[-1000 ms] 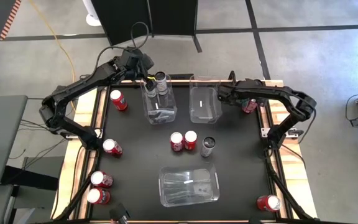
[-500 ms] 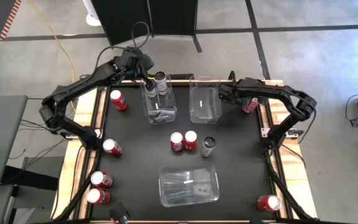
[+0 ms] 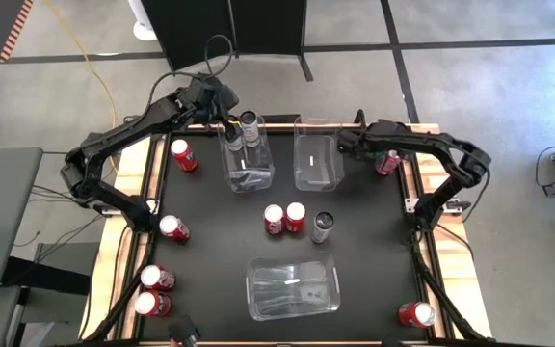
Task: Sort soda cans
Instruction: Put the top white soda can into the top left transparent bin
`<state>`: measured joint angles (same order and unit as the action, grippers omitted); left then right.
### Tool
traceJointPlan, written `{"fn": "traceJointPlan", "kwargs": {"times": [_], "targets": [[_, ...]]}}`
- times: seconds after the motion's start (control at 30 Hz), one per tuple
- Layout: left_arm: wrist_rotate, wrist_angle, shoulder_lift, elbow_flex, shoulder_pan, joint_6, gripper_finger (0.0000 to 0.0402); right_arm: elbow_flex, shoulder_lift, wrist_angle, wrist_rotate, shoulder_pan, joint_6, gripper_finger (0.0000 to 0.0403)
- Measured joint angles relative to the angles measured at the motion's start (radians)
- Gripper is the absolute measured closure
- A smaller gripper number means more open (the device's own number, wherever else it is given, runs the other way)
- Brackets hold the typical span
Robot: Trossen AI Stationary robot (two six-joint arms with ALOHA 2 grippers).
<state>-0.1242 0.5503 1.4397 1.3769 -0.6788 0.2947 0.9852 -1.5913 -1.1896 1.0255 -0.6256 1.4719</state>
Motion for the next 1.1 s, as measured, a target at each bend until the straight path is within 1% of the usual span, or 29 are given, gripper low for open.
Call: {"fn": "traceJointPlan", "kwargs": {"times": [0.2,0.37,0.53,0.7,0.9,1.1], "targets": [[0.0,0.045,0.0,0.007,0.0,0.008,0.0093,-0.018,0.0,-0.048,0.044,0.042,0.073,0.0064],[-0.003,0.098,0.0,0.047,0.0,0.009,0.0093,-0.09,0.0,-0.028,0.031,0.058,0.095,0.0068],[-0.032,0.124,0.0,0.093,0.0,0.035,0.0093,-0.141,0.002,0.015,-0.003,0.062,0.123,0.004],[-0.033,0.131,0.0,0.124,0.0,0.035,0.0093,-0.149,0.003,0.087,-0.007,0.058,0.052,0.0008],[-0.037,0.153,0.0,0.133,0.0,0.023,0.0093,-0.149,0.003,0.105,0.014,0.032,0.041,0.0004],[-0.04,0.201,0.0,0.133,0.0,0.001,0.0093,-0.149,0.003,0.087,0.039,0.013,0.038,0.0004]]}}
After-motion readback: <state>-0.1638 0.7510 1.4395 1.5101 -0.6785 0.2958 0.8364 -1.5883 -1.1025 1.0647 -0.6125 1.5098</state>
